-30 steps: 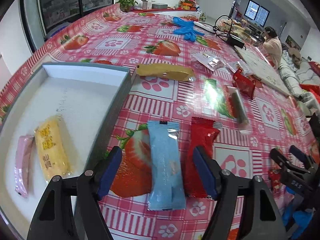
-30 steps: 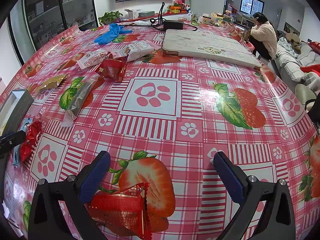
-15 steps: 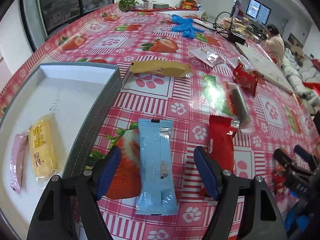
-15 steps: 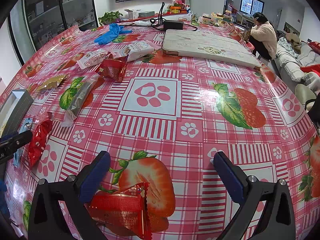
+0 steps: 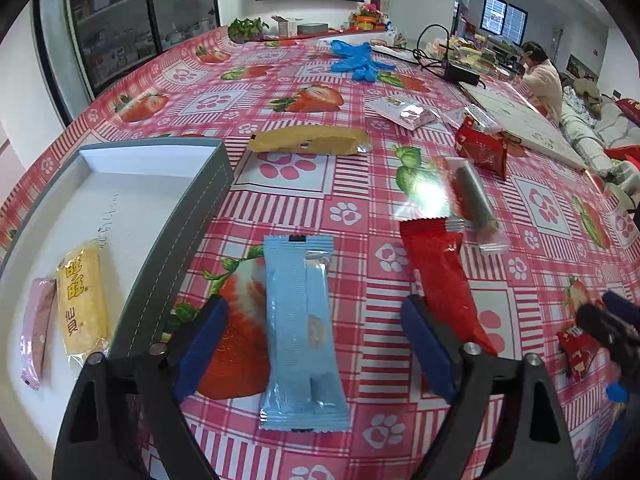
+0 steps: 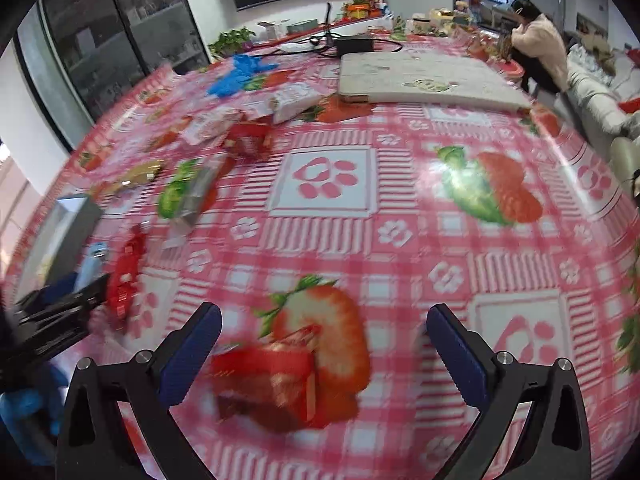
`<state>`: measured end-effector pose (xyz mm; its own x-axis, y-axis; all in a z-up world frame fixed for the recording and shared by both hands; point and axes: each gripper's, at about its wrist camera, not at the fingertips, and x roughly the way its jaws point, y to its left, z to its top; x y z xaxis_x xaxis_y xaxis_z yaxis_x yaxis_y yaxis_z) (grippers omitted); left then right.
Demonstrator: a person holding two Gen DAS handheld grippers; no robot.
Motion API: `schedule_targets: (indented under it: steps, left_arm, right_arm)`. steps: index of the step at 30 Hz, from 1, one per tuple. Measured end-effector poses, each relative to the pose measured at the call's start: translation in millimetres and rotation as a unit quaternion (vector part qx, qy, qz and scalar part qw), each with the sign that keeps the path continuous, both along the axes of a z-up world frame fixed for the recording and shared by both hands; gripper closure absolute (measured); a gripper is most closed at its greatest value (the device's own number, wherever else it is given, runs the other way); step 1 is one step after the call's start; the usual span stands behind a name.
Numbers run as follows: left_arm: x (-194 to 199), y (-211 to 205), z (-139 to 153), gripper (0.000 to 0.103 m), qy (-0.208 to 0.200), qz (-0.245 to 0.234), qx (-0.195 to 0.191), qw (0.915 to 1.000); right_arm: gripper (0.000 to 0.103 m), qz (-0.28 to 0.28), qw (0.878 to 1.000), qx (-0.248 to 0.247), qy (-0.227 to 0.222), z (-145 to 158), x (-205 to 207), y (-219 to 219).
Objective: Organize snacks
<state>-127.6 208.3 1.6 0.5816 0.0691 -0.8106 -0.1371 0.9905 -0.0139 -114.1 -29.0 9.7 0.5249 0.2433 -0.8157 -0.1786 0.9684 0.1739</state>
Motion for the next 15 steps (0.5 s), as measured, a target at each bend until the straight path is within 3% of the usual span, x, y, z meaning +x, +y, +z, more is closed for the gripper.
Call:
schedule_targets:
  steps: [4,15]
  left_arm:
    - [4,-5,-3,0.0,0.005,-0.011,0.002,0.9999]
    - [4,-7,-4,0.0,-0.003,-0.02,0.001,0.9998]
  right_arm:
    - [0.0,0.034,0.996,-0.083,-0.021,-9,-8,29]
    - [0.0,0.045,0.995,-0.084,-0.029,-10,-9,33]
